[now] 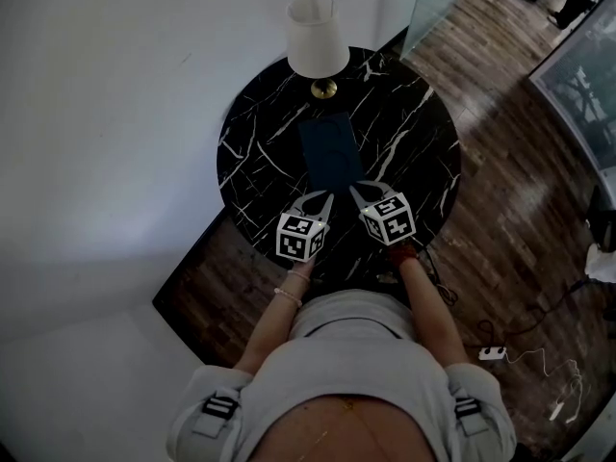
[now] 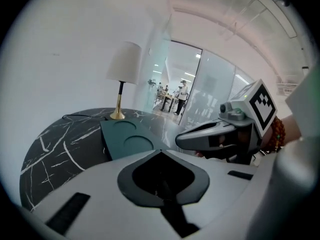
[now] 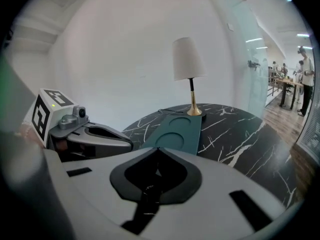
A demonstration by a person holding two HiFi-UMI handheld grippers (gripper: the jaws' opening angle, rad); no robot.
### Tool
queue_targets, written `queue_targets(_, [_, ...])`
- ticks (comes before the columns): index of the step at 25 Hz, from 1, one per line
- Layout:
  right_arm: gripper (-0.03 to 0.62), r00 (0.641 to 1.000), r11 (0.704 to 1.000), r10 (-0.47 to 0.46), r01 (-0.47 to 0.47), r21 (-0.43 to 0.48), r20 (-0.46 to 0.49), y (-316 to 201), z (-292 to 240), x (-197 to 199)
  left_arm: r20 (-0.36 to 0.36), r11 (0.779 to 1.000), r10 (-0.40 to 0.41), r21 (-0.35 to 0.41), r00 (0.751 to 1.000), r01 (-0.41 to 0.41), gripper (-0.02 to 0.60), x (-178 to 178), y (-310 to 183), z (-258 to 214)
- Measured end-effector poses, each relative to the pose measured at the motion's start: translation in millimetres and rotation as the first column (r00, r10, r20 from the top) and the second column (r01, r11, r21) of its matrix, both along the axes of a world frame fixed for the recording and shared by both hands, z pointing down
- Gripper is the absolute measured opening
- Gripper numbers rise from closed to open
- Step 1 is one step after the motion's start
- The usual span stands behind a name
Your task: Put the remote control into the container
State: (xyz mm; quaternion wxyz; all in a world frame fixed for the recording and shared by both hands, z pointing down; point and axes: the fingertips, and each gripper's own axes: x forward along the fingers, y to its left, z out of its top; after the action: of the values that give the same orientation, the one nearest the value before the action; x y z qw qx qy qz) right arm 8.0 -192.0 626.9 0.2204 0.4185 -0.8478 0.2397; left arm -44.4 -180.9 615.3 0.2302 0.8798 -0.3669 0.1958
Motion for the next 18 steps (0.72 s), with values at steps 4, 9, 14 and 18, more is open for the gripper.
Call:
queue_targets(4, [0.012,0.999,0.999,0.024,-0.025,0.029,0.039,1.9,-16.0,3.2,-0.021,0.999,-0.02,0.044,1.0,0.021,0.002,-0.3,-2.5,-23.5])
queue_targets(9, [0.011,0.996,0.994,0.044,-0.052,0.097,0.082,-2.2,-48.7,8.9,-0.043,0.994,-0.037,0.099,0.998,0.041,0.002,1.5,-3.0,-52.3])
queue_targets(14, [0.012,0.994,0.978,0.045,-0.064,0.199,0.096,-3.5,-89.2,9.8,-0.07,0.982,-0.05,0.176,0.996,0.062,0.002,5.1,-5.0,-87.5])
queue_targets(18, [0.012,0.992,0.964,0.035,-0.067,0.258,0.125,1.7,-116.3,7.1,-0.079,0.969,-0.058,0.236,0.995,0.075,0.002,7.7,-4.9,-115.7])
